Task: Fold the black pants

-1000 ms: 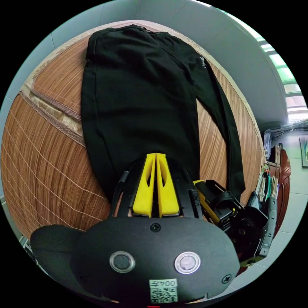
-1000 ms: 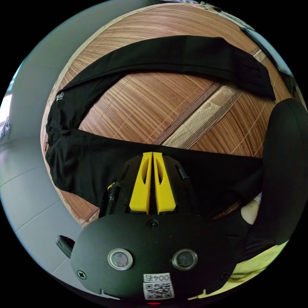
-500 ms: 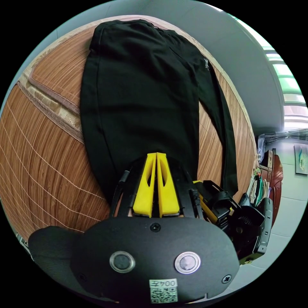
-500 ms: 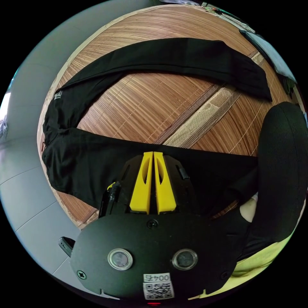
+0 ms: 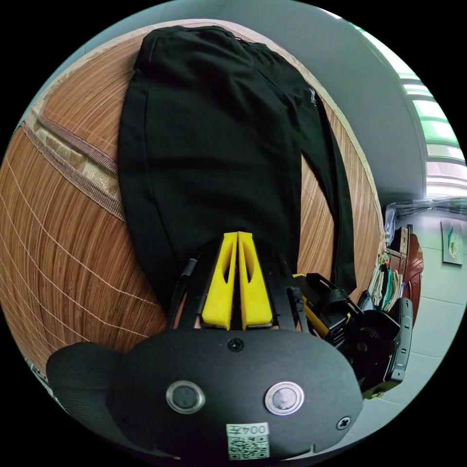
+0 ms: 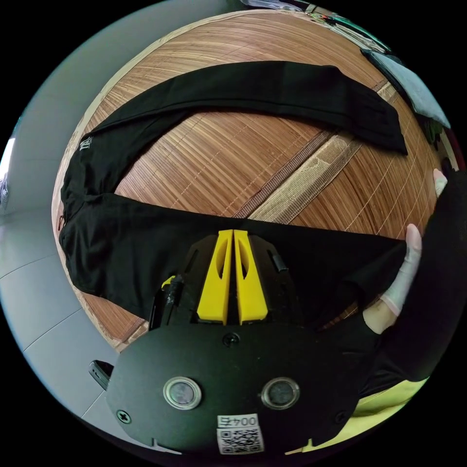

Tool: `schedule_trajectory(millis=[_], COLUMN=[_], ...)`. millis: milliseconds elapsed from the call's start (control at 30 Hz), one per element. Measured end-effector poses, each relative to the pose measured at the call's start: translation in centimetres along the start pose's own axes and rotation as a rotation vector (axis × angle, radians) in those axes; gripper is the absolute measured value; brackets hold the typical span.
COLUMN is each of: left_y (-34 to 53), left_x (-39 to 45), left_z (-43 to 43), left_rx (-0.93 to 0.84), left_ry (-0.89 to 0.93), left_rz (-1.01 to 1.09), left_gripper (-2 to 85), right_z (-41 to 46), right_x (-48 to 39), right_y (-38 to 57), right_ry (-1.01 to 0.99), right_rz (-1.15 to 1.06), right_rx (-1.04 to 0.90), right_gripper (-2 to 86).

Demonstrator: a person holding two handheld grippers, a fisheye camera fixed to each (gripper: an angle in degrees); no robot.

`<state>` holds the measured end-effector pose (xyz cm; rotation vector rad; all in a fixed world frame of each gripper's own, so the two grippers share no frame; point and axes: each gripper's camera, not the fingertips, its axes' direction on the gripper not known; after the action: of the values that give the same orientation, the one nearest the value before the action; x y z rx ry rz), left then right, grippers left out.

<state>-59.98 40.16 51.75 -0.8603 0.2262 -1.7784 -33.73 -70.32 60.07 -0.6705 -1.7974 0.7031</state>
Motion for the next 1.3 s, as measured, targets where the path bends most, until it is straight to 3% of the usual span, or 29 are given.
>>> schedule_trajectory(millis=[1300], left_y=[-2.2], left_x=[-2.4], left_z=[-1.4], left_rx=[-0.02], left_ry=[0.082], left_rz=[-0.044], left_gripper=[0.6], right_z=[0.8], right_x=[-5.6], right_y=[-1.3], right_ry=[0.061], right_rz=[0.014], right_rx=[-0.015], right_gripper=[-0.7])
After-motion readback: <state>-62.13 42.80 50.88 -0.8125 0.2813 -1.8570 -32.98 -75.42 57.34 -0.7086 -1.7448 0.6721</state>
